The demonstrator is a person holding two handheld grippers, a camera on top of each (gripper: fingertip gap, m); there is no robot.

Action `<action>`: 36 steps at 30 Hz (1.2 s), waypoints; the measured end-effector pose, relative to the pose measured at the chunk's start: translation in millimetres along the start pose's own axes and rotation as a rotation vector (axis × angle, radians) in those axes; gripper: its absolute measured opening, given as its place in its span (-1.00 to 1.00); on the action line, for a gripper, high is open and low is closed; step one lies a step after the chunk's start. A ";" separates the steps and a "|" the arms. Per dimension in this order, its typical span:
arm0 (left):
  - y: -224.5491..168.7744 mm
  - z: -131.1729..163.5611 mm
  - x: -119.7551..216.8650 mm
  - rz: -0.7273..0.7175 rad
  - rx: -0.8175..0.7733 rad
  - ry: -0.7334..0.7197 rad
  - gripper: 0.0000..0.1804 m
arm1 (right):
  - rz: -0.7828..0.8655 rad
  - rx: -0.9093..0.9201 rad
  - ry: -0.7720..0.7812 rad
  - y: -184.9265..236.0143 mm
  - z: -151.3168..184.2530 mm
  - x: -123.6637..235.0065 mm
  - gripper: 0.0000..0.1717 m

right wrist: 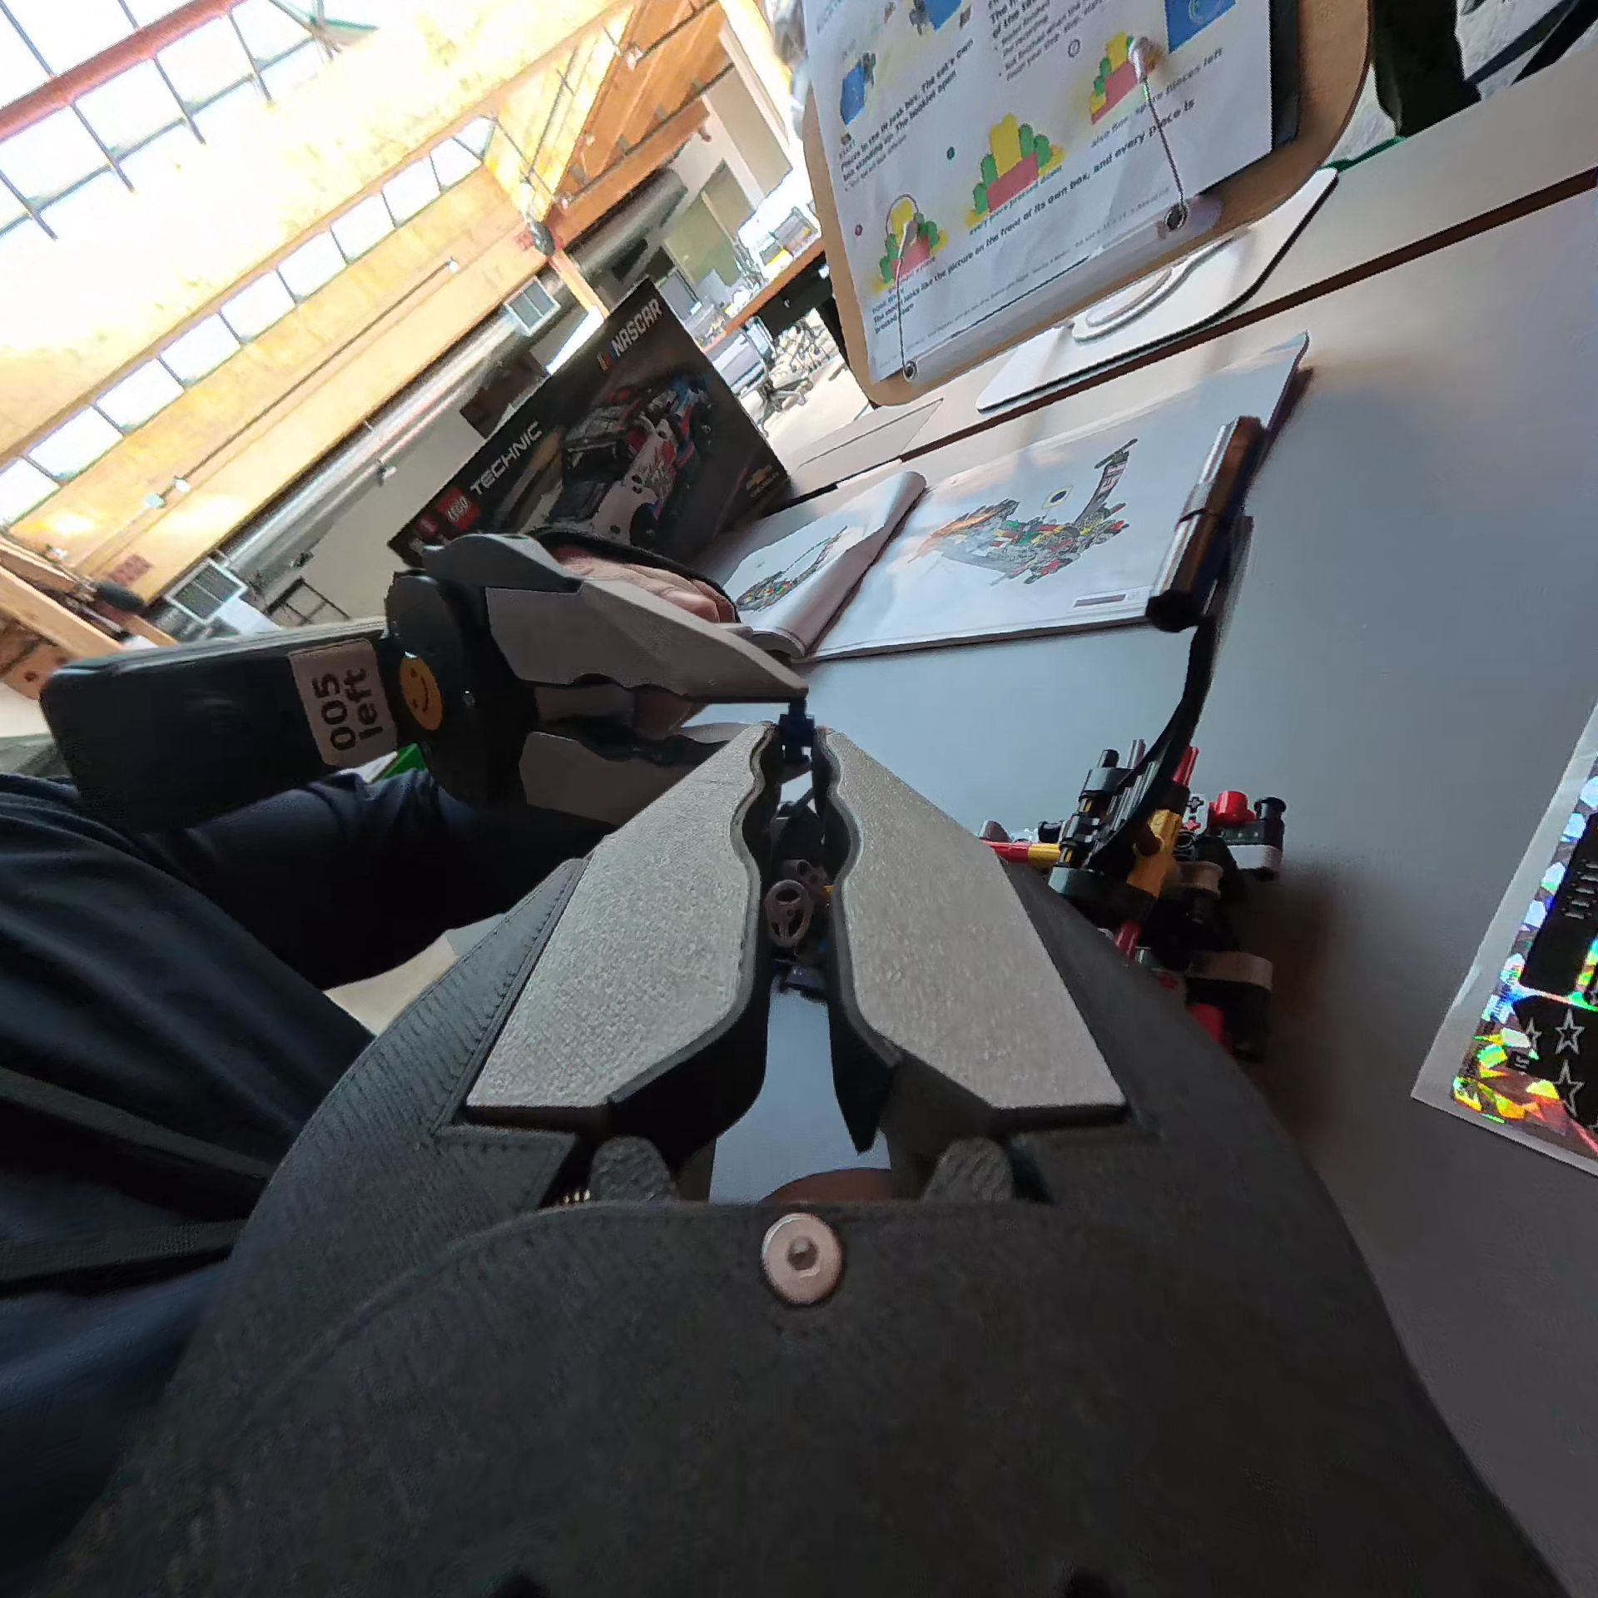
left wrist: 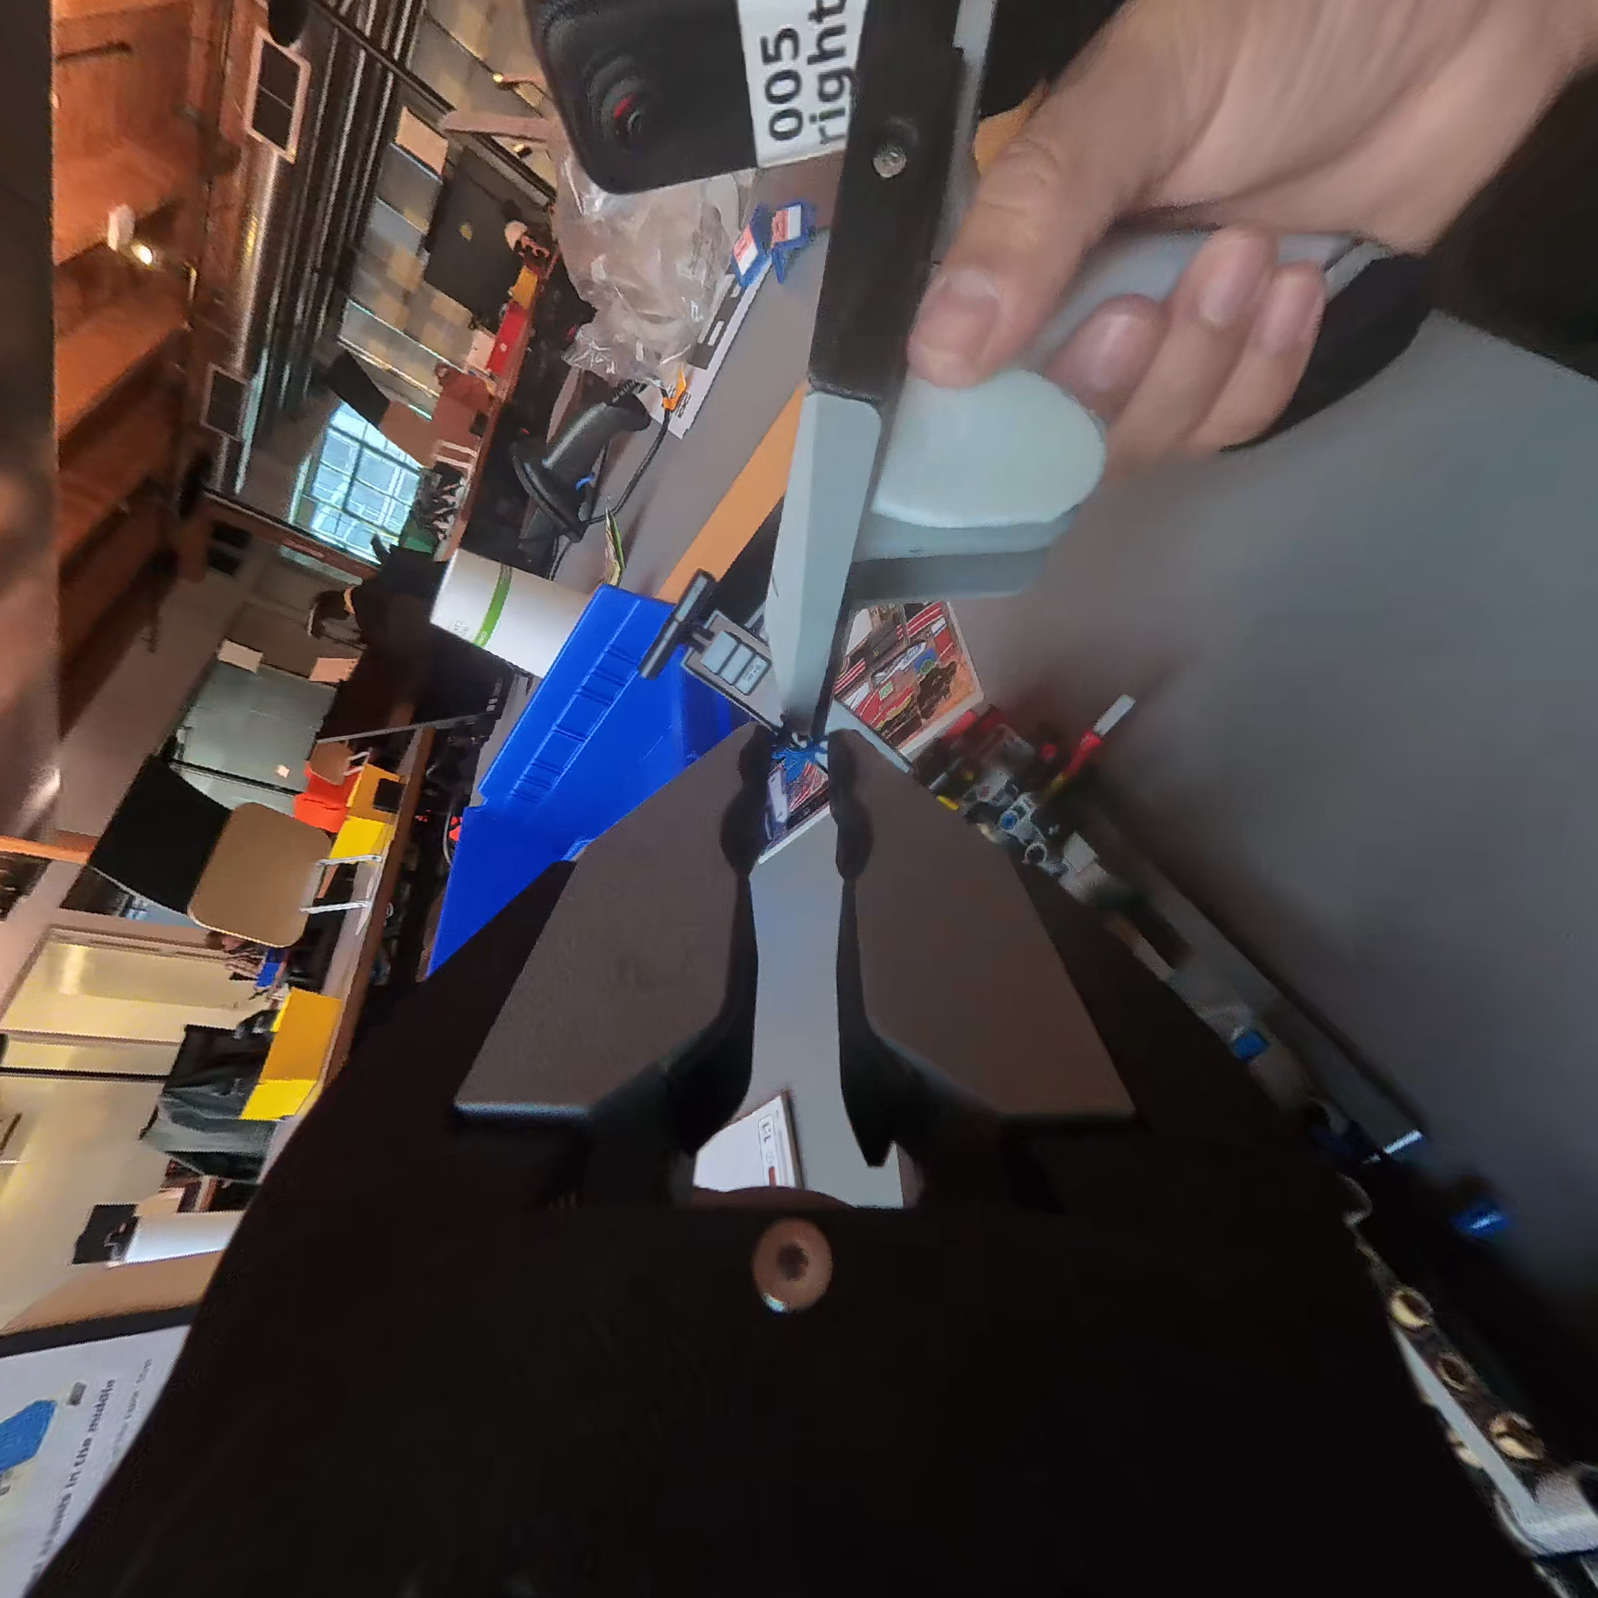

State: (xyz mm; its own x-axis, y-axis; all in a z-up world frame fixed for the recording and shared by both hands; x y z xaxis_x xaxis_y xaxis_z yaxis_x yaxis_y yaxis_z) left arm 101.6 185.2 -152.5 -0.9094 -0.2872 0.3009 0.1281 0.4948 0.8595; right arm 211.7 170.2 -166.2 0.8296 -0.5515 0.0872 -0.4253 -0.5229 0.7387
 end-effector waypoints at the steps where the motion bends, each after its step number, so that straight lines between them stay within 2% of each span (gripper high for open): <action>1: -0.6 -0.2 -0.3 -0.001 -0.007 -0.001 -0.88 | 0.003 0.007 0.002 -0.3 0.5 0.3 -0.96; 4: -1.1 -0.4 0.3 -0.001 -0.024 -0.009 -0.89 | 0.026 0.035 0.001 -0.3 1.0 1.0 -0.91; 10: -2.0 -1.6 0.9 -0.015 -0.067 0.002 -0.88 | 0.012 0.062 0.014 1.3 0.7 0.5 -0.96; 16: 0.8 -0.2 2.3 0.025 0.027 -0.038 -0.88 | -0.004 0.071 0.002 2.4 1.5 0.6 -0.96; 21: 2.5 5.3 0.9 0.061 0.126 -0.069 -0.89 | -0.037 0.005 -0.043 -5.2 3.2 0.1 -0.96; 23: 1.8 7.4 0.8 0.082 0.146 -0.079 -0.81 | -0.020 -0.004 -0.054 -11.0 3.8 1.0 -0.96; 25: 2.6 11.1 0.9 0.104 0.161 -0.074 -0.84 | -0.014 -0.008 -0.060 -15.1 4.5 3.0 -0.96; 27: 5.7 20.5 1.8 0.130 0.167 -0.037 -0.78 | 0.008 0.002 -0.054 -19.4 6.4 4.4 -0.96; 29: 9.2 36.4 5.3 0.213 0.211 0.022 -0.81 | 0.042 0.029 -0.037 -23.3 10.4 4.4 -0.97; 33: -2.6 59.3 11.3 0.561 0.502 0.061 -0.80 | 0.155 0.128 0.020 -31.3 21.3 0.3 -0.97; 34: -6.0 63.0 10.7 0.604 0.529 0.078 -0.80 | 0.174 0.148 0.033 -32.5 23.3 -1.1 -0.97; 36: -7.8 68.1 6.7 0.589 0.528 0.110 -0.79 | 0.206 0.184 0.057 -34.9 25.7 -3.9 -0.97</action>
State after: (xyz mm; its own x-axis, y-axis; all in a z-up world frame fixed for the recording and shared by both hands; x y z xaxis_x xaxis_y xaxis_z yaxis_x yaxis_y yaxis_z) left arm 67.5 235.3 -185.4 -0.7029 0.0765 0.7071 0.3458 0.9055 0.2458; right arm 214.1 173.8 -209.5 0.7354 -0.6239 0.2645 -0.6415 -0.5153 0.5683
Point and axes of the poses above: each gripper's, where its closed fingertips meet, x back along the fingers, z out of its underside, y = z × x across the jaws, the point moved 7 cm from there along x, back along the fingers, and after that the axes turned 10 degrees about -x, right-handed, at the moved point
